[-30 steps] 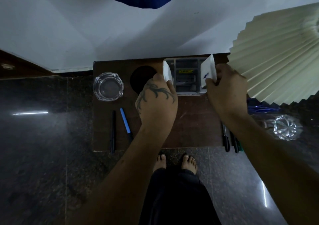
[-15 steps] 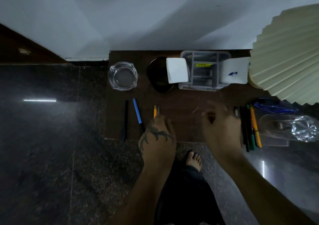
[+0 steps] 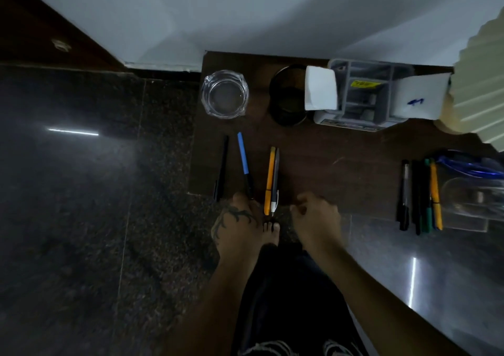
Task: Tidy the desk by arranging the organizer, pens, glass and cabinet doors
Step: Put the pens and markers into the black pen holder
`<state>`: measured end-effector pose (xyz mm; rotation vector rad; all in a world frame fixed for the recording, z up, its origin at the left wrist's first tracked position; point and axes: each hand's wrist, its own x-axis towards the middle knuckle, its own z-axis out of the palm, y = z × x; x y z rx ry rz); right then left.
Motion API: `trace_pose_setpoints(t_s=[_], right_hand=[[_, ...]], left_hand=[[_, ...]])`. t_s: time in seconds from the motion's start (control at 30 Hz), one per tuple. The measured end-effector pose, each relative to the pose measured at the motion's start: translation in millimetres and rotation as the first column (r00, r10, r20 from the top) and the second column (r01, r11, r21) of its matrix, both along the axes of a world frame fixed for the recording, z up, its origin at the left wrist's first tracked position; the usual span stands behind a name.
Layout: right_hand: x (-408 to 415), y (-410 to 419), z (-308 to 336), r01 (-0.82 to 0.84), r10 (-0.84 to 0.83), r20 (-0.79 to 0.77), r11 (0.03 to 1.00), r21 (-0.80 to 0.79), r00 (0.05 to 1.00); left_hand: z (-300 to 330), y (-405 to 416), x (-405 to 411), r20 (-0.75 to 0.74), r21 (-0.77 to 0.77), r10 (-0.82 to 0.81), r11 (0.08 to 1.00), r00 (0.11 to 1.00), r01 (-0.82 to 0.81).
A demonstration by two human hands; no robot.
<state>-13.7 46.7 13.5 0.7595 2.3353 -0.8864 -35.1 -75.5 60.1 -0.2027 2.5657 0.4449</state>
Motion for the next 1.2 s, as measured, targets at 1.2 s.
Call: trace_pose_setpoints(t_s=[1.2], right_hand=[[2.2, -13.9, -11.4, 0.502, -0.503, 0.083, 0.809, -0.305, 0.860]], left_hand=[[-42.2, 8.7, 10.4, 0.007, 0.239, 0.188, 0.953, 0.982, -0.185]])
